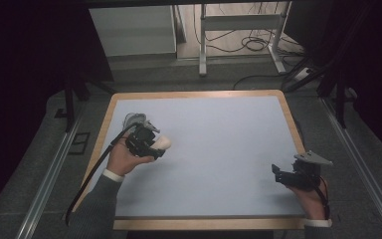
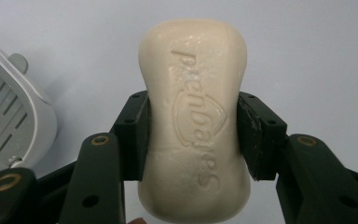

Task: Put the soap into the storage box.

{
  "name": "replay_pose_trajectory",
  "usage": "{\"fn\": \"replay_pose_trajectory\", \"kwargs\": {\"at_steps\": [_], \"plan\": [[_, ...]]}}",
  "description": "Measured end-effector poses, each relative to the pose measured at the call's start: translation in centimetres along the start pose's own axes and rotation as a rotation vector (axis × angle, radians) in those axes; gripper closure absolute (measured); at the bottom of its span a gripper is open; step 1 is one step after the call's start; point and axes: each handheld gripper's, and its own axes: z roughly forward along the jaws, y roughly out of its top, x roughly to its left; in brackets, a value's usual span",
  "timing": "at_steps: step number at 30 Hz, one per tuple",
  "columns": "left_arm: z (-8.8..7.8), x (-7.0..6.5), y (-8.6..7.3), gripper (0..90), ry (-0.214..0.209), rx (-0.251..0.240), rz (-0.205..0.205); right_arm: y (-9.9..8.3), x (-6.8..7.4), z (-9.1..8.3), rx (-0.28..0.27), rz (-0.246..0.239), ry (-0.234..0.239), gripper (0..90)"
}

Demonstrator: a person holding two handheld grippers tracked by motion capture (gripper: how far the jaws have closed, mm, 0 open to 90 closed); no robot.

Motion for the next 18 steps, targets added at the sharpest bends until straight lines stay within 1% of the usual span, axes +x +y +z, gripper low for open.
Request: {"fn": "replay_pose_trajectory", "kwargs": {"at_steps": [3, 6, 10, 18], "plan": [[-0.1, 0.2, 0.3, 49.6, 0.005, -0.007, -0.006, 0.0, 0.0, 0.0, 0.001, -0.002, -0.001, 6.2], [-0.2, 0.6, 0.5, 49.6, 0.002, -0.009, -0.01, 0.0, 0.0, 0.0, 0.002, -0.002, -0.002, 6.2], [-0.1, 1.0, 0.6, 49.6, 0.009, -0.007, -0.017, 0.0, 0.0, 0.0, 0.002, -0.002, -0.003, 6.2], [-0.2, 1.3, 1.0, 49.6, 0.018, -0.009, -0.022, 0.0, -0.1, 0.1, 0.003, -0.001, -0.002, 6.2]]}}
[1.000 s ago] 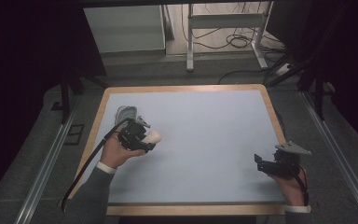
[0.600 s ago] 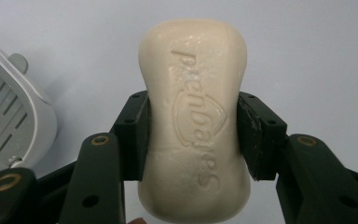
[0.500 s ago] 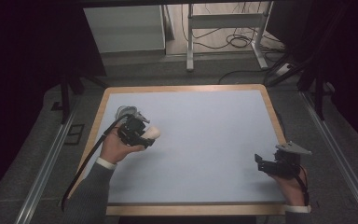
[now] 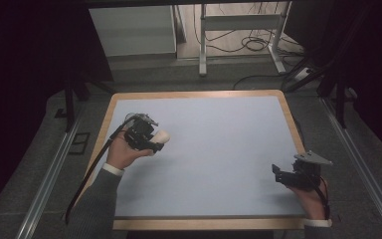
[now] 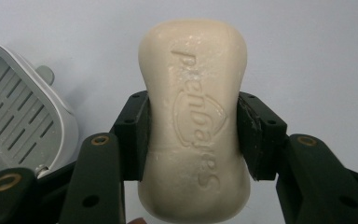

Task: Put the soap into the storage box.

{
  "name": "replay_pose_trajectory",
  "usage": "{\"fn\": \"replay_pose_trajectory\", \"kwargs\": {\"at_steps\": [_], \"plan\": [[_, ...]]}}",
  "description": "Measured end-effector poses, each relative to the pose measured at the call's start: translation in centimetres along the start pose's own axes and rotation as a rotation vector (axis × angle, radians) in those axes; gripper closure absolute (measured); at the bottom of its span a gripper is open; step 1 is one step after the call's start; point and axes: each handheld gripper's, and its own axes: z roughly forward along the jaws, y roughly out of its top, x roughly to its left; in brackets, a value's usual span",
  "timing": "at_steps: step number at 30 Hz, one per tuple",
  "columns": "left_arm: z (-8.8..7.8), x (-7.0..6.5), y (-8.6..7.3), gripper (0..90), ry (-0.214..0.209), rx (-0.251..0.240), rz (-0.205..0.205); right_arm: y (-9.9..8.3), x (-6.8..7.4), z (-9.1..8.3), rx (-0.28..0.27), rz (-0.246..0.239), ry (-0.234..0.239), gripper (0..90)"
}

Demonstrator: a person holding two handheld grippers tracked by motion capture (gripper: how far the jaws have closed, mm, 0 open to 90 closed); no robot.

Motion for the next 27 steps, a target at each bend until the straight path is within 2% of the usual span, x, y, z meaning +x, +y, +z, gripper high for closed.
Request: {"fn": "replay_pose_trajectory", "kwargs": {"at_steps": [27], "plan": [[-0.4, 2.0, 1.5, 49.6, 0.026, -0.002, -0.028, -0.1, -0.2, 0.0, 0.004, 0.006, -0.007, 6.2]]}}
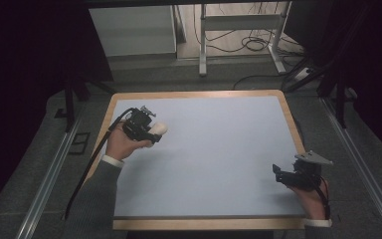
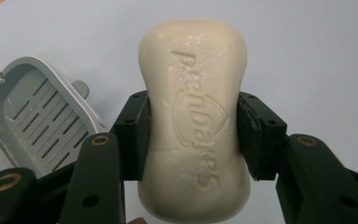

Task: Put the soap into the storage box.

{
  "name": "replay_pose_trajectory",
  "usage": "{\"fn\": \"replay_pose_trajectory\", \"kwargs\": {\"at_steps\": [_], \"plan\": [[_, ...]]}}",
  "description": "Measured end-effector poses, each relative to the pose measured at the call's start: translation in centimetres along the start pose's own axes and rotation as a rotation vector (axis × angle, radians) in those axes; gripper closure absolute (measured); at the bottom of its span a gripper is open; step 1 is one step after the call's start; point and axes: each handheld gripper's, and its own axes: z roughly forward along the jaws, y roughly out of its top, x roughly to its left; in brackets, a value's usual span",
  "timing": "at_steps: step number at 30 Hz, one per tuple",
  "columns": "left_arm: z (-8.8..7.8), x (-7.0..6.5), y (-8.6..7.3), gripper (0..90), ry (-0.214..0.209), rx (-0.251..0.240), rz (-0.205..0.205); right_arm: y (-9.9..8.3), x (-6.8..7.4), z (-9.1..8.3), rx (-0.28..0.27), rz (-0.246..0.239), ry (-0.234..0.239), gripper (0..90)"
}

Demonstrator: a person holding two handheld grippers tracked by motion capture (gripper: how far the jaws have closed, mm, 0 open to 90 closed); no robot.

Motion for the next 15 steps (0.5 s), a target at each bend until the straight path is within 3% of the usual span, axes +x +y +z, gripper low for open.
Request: {"fn": "replay_pose_trajectory", "kwargs": {"at_steps": [15], "plan": [[0.1, 1.2, 0.7, 49.6, 0.011, 0.0, -0.025, 0.0, -0.1, 0.0, 0.003, 0.003, -0.001, 6.2]]}}
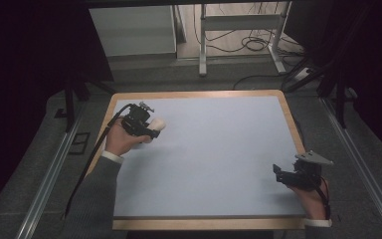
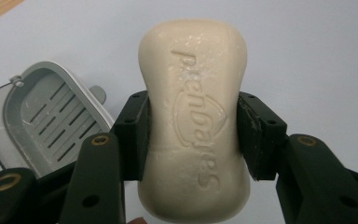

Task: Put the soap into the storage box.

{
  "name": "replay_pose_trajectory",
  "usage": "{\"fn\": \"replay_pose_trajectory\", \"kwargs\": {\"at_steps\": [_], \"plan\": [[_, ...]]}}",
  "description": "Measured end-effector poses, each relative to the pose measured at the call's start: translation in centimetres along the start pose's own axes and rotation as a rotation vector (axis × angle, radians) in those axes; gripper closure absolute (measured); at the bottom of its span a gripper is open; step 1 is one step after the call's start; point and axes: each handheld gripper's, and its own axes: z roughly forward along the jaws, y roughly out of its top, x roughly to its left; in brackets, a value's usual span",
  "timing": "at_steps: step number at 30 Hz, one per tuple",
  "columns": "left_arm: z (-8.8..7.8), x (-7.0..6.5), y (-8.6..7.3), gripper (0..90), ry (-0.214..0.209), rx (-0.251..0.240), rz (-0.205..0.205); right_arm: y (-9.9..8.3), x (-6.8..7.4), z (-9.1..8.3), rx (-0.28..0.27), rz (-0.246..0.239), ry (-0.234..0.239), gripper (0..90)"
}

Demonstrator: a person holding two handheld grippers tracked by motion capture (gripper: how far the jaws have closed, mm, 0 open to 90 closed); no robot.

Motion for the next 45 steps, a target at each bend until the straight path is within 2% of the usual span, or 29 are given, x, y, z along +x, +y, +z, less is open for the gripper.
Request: {"fn": "replay_pose_trajectory", "kwargs": {"at_steps": [23, 45], "plan": [[0.7, 2.5, 0.4, 49.6, 0.019, 0.015, -0.062, -0.1, -0.1, 0.1, 0.006, 0.004, -0.005, 6.2], [1.8, 5.6, 0.7, 49.6, 0.047, 0.028, -0.156, -0.1, -0.1, 0.2, 0.012, 0.006, -0.007, 6.2]]}}
